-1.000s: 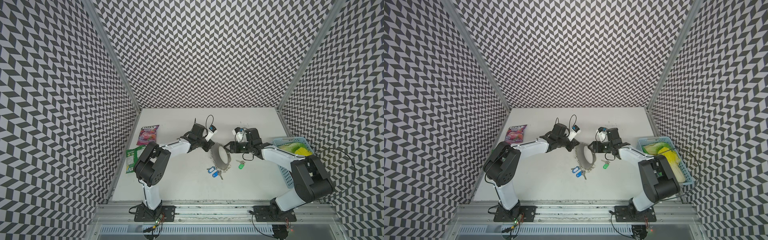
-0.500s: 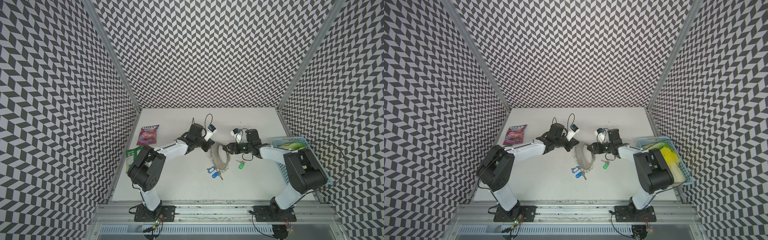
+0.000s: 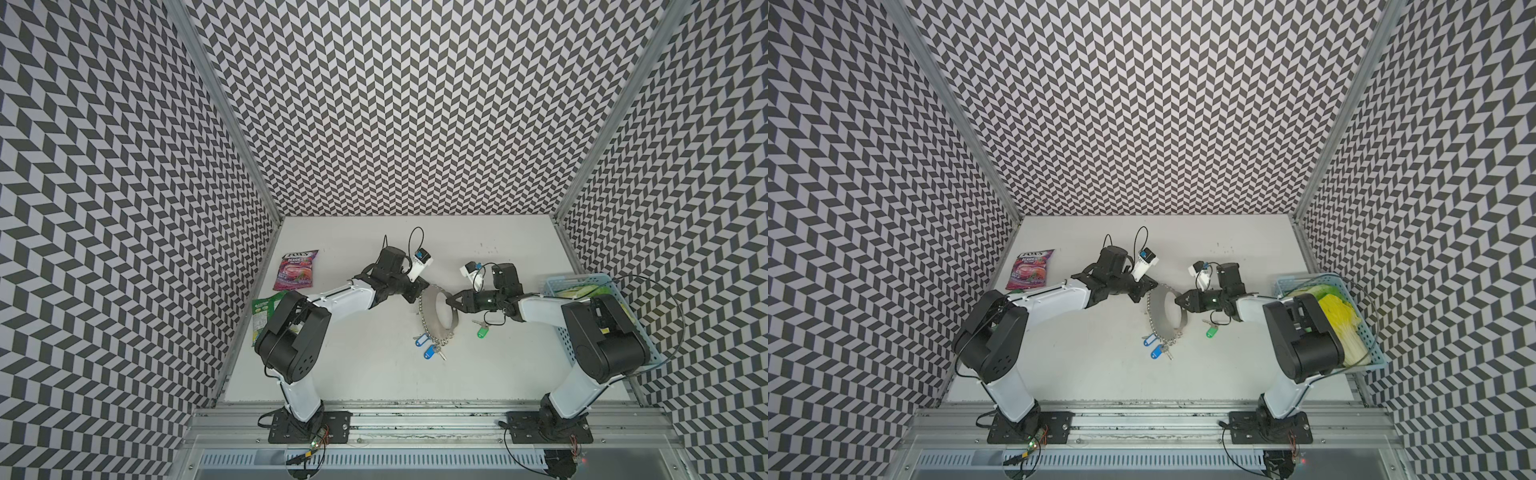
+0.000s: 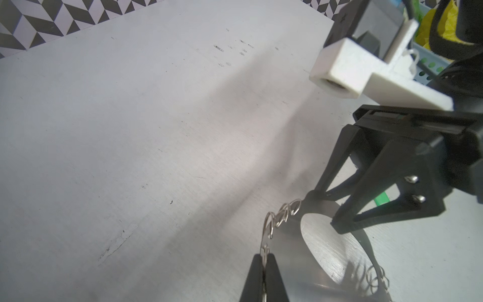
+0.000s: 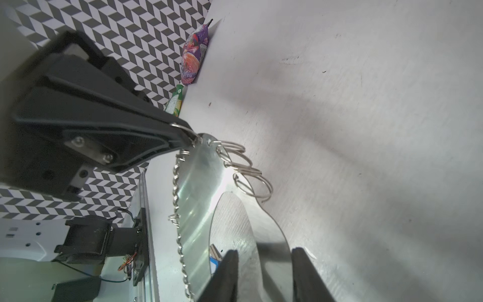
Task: Attach keys to a key ring
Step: Pick up the keyring from the center of the board.
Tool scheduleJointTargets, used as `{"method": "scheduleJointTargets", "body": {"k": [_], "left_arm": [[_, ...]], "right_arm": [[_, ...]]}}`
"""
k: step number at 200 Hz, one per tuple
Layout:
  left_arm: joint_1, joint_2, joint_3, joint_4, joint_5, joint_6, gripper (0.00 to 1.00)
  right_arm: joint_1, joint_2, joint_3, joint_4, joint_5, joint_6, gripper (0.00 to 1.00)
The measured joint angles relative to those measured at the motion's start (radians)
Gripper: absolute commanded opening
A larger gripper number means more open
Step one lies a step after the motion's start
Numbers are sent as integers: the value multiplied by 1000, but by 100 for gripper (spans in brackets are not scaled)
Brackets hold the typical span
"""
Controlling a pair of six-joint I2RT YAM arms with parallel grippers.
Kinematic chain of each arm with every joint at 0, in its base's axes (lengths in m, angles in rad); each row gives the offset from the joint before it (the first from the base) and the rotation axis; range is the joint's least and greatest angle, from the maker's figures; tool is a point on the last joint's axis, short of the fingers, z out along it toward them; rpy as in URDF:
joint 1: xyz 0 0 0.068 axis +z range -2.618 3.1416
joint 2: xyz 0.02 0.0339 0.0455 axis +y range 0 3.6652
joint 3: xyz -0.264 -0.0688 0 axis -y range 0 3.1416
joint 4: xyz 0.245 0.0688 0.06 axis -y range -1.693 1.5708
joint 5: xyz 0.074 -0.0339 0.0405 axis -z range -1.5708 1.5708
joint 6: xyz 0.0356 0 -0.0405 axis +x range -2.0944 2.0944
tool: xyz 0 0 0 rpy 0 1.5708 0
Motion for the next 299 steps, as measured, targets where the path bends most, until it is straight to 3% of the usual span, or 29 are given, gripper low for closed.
{"method": "scheduleJointTargets", "body": {"k": [36,86,147,229,244,258,279,299], "left_arm": [[19,-5,-9,3,19,-14,0],[33,-19,-38,8,27,-22,0],[53,-71,-57,13,39,-39,0],[72,-135,-63,12,59,-48,0],[74,-164,-63,12,60,-51,11],[76,-185,-61,19,52,-76,31],[72,-204,-53,42,47,-116,50],[70,-230,-53,48,26,-134,57]], "right_arm": [[10,-23,-12,9,-10,32,12],[10,-75,-46,79,-60,141,2],[20,-93,-48,163,-116,273,2],[44,-166,-40,178,-127,333,0],[48,-199,-13,120,-120,301,0],[56,-220,25,55,-124,238,0],[97,-236,72,-43,-98,146,0],[117,-238,95,-121,-100,59,0]]}}
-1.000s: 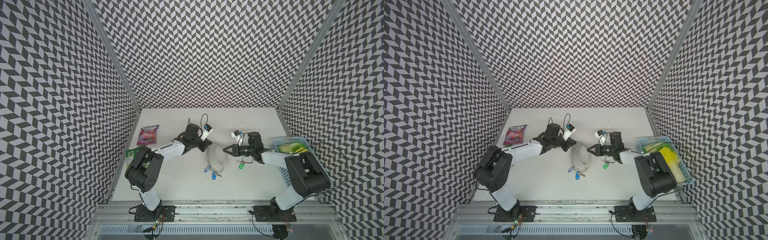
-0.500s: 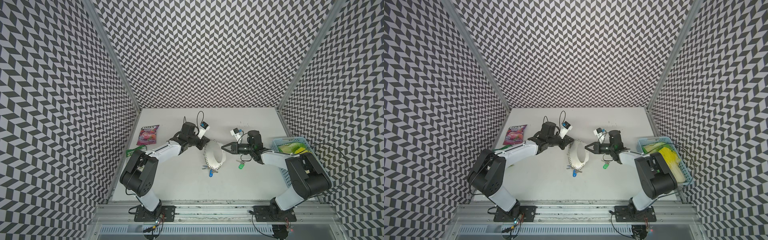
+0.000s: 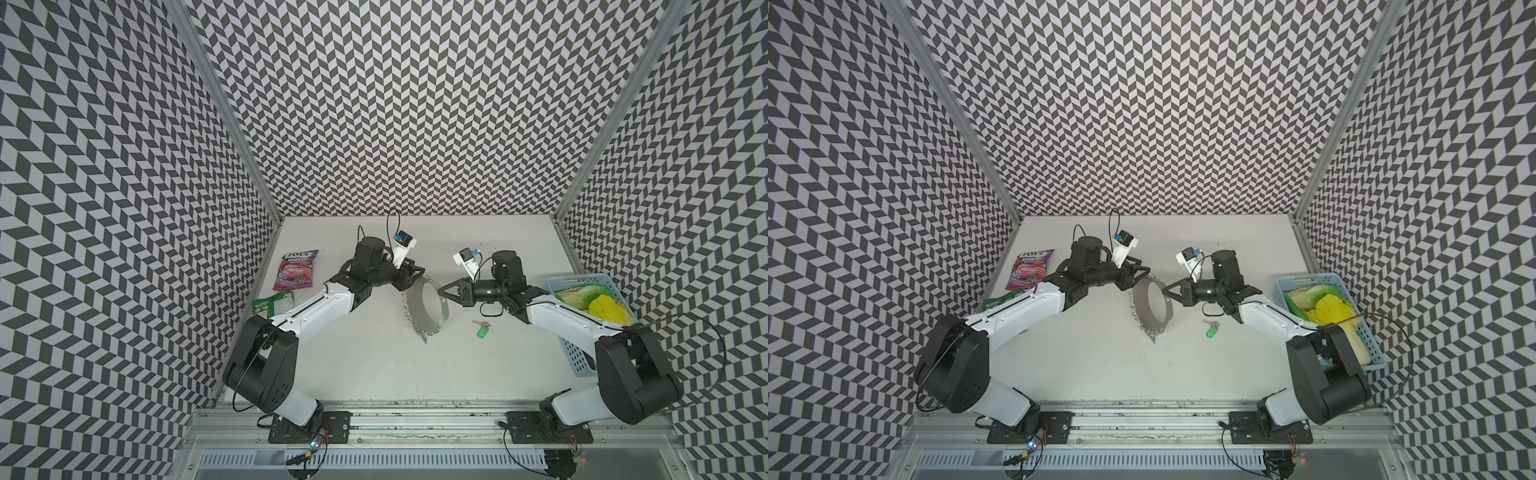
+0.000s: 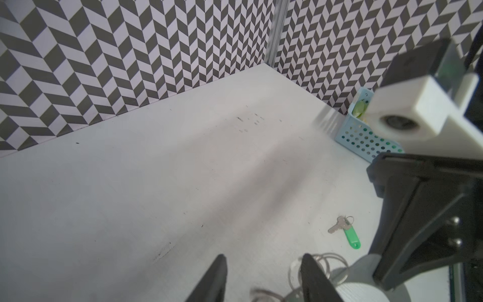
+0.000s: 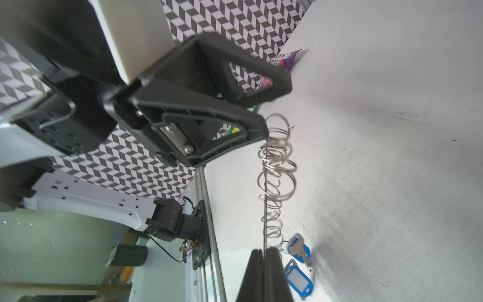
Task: Attach keys to a key ring
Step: Pick up the keyring from the center of the board, then adjust the keyring.
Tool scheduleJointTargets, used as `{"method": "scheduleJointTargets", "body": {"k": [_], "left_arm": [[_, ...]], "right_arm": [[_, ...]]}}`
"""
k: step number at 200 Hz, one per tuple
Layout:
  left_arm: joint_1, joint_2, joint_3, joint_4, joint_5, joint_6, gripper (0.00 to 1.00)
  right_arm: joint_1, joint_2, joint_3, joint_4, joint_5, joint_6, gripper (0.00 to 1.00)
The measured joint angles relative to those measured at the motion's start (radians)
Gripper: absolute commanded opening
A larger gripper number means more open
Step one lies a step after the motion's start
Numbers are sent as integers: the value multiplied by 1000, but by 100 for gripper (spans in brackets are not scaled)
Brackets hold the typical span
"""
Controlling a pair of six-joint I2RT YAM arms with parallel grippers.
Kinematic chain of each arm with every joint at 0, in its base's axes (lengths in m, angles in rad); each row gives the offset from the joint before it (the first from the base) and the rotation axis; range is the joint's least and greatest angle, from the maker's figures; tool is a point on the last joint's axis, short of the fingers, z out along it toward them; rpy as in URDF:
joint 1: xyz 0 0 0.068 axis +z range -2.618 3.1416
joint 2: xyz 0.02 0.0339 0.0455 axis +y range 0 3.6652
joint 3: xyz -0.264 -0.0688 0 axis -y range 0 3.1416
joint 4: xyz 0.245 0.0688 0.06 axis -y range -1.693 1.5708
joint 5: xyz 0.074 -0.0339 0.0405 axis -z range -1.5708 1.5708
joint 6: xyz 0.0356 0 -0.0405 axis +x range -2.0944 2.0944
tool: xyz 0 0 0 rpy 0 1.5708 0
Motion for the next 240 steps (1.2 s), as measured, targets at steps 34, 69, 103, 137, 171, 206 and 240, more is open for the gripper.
{"method": "scheduleJointTargets", "body": {"k": [34,69,103,137,171,206,240], "left_arm": [[14,-30,-6,-3,-12,-7,61],[41,-76,-29,-11,-9,-11,62],[82,-114,-47,-16,36,-40,65],[133,-146,-56,-11,121,-83,65],[153,-180,-69,-8,194,-101,66],[153,-219,-74,-6,292,-117,72],[153,-247,-74,-10,408,-122,77]], "right_arm": [[18,-9,30,-87,15,-114,0],[32,-13,59,-198,116,-241,0],[73,-68,85,-278,273,-372,0],[99,-167,85,-279,375,-486,0],[133,-203,98,-285,446,-614,0],[149,-216,106,-321,453,-746,0],[152,-222,112,-390,414,-858,0]]}}
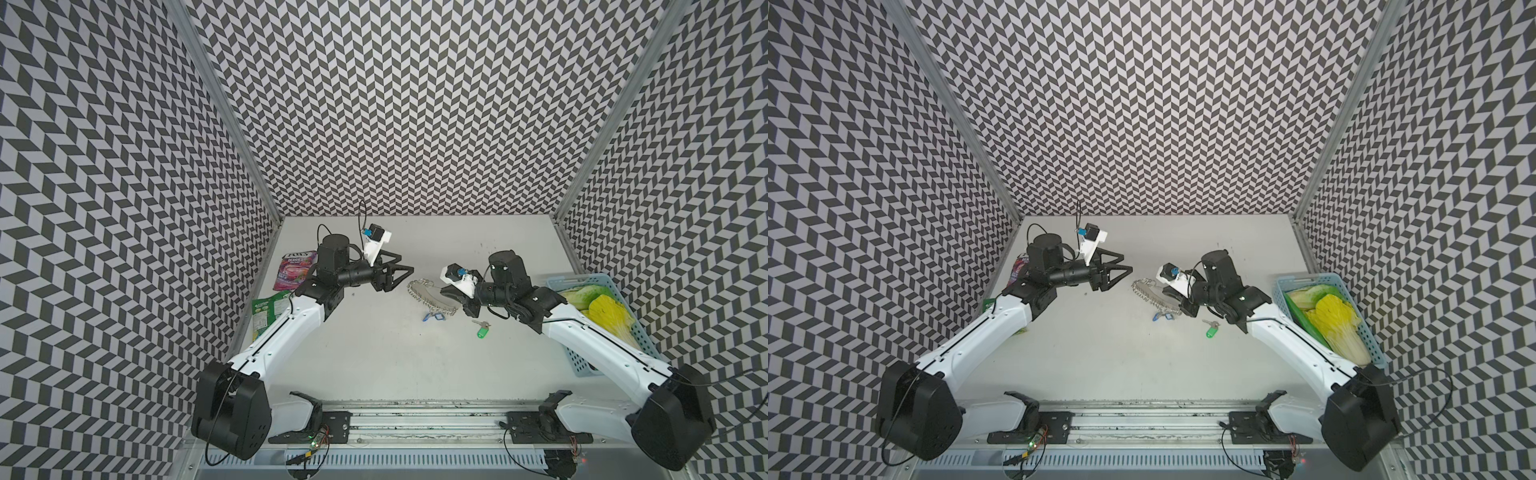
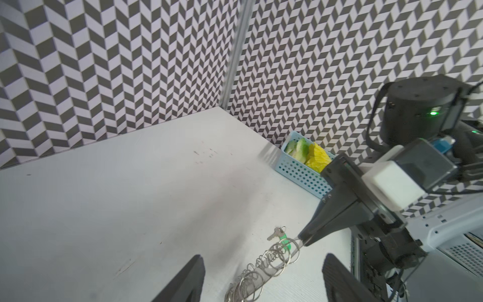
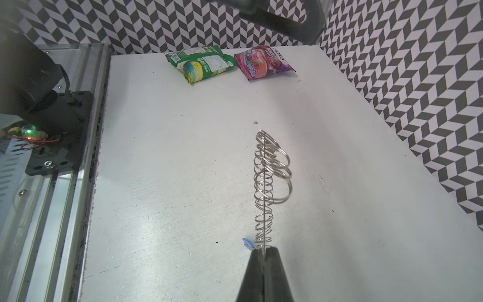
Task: Attach keys to a key ring
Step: Adjust the keyring.
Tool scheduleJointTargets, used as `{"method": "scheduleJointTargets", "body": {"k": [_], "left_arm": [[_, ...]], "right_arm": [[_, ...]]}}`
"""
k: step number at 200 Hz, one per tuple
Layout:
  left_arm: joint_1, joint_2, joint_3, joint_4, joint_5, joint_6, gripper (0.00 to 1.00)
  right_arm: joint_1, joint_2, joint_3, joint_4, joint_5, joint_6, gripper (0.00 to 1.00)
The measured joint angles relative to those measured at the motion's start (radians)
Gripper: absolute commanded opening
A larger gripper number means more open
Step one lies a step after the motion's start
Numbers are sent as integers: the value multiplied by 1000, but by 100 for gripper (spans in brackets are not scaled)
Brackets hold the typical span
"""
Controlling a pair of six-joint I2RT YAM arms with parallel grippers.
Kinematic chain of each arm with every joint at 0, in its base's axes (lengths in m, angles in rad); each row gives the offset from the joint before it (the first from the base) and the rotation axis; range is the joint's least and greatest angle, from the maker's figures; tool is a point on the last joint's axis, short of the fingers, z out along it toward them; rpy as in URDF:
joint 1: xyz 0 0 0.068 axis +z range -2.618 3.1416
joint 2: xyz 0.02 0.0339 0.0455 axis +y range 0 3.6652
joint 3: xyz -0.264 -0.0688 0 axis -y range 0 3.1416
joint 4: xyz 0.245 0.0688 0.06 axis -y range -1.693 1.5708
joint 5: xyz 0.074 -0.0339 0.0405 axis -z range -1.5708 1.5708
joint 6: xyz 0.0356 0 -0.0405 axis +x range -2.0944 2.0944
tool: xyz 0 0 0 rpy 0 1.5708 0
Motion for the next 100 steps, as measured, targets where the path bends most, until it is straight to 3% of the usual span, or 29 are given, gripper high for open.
{"method": "scheduleJointTargets", "body": {"k": [53,100], "left_arm": [[-6,23,-14,5,137,-38,78],[-68,98,-13,-2,215,-72,76]], "right_arm": [[37,-10,40,-114,-23,-119,0],[58,-17,64,-168,-21,-168,0]]}}
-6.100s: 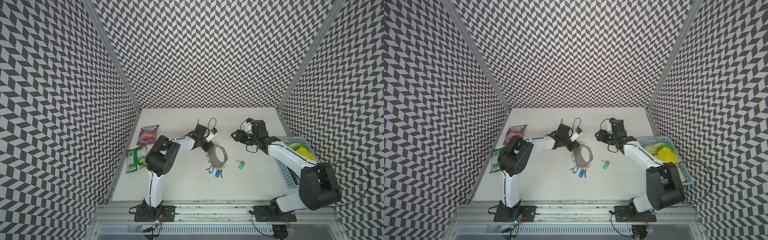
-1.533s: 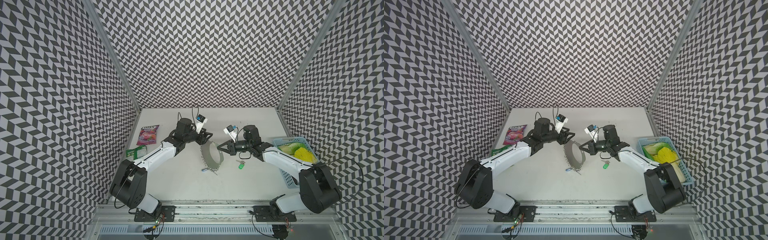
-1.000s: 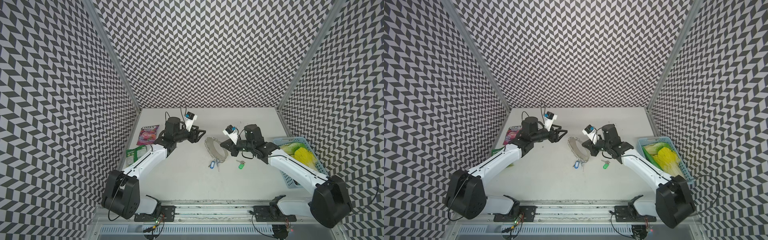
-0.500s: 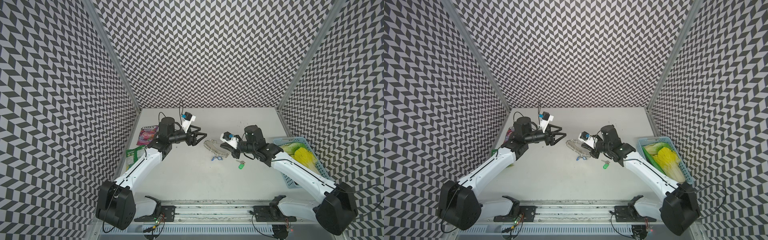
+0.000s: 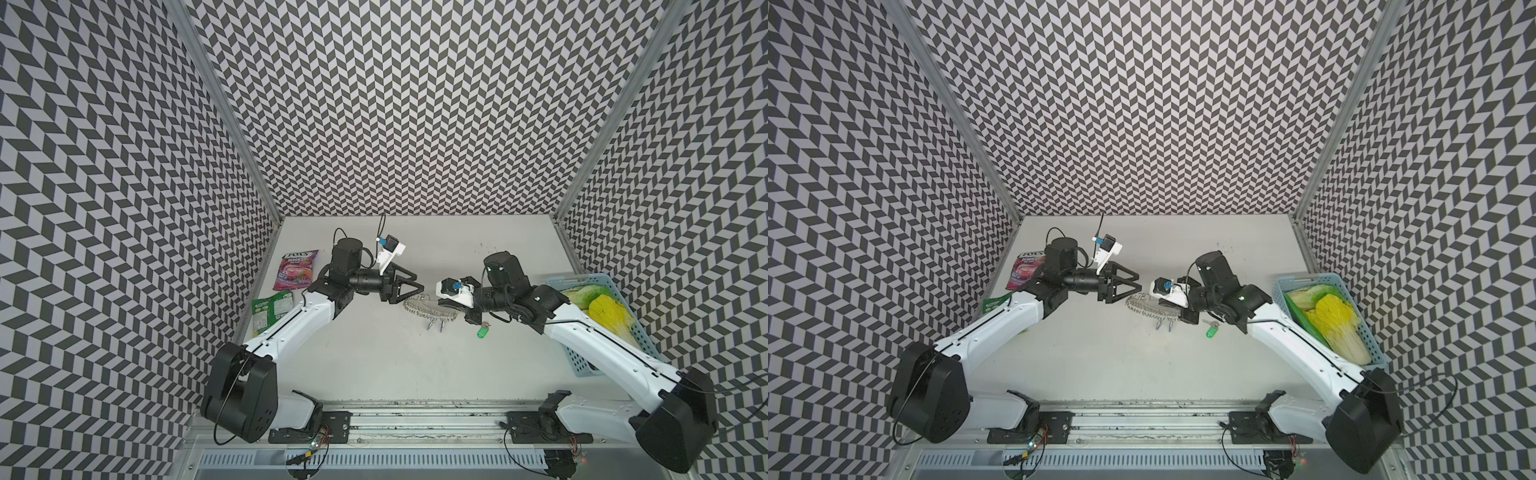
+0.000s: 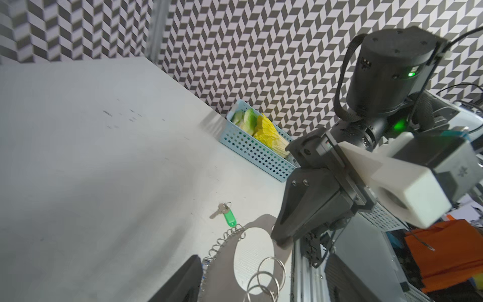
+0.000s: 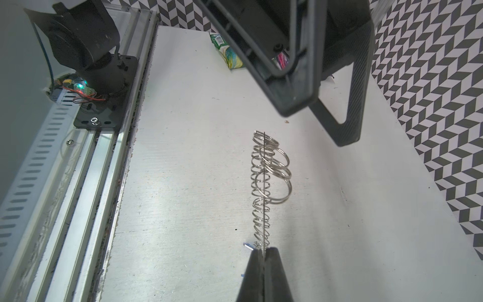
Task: Attach keys to a key ring
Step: Adjust the keyring.
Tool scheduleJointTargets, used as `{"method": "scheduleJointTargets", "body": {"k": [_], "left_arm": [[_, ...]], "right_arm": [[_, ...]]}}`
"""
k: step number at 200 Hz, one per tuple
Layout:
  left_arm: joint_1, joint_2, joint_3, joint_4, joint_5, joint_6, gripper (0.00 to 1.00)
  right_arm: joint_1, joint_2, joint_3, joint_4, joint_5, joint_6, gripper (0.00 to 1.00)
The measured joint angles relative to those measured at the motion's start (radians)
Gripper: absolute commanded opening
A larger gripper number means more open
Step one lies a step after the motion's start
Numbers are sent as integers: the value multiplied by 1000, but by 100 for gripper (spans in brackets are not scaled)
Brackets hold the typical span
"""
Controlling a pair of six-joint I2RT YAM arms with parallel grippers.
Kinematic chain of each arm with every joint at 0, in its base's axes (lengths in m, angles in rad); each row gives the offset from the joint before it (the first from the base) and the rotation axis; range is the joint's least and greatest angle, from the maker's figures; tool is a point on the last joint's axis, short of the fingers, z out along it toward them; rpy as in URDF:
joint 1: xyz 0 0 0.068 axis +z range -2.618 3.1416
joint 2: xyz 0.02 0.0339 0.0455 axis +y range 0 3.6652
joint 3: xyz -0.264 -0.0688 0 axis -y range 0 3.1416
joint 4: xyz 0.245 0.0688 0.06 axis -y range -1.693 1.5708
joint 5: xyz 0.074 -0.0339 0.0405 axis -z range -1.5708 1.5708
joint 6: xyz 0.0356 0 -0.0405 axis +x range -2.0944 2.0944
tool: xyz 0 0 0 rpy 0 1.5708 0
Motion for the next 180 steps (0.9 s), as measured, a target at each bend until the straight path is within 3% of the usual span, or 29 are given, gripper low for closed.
{"method": "scheduleJointTargets", "body": {"k": [50,118,180], "left_arm": [[-42,39,10,-7,70,-27,73],[-76,79,76,-112,62,25,72],[-82,94,100,-180,53,77,51]], "right_arm": [[2,-2,0,-23,5,-19,0],[2,-2,28,-38,23,-19,0],[0,-2,47,-42,8,-11,0]]}}
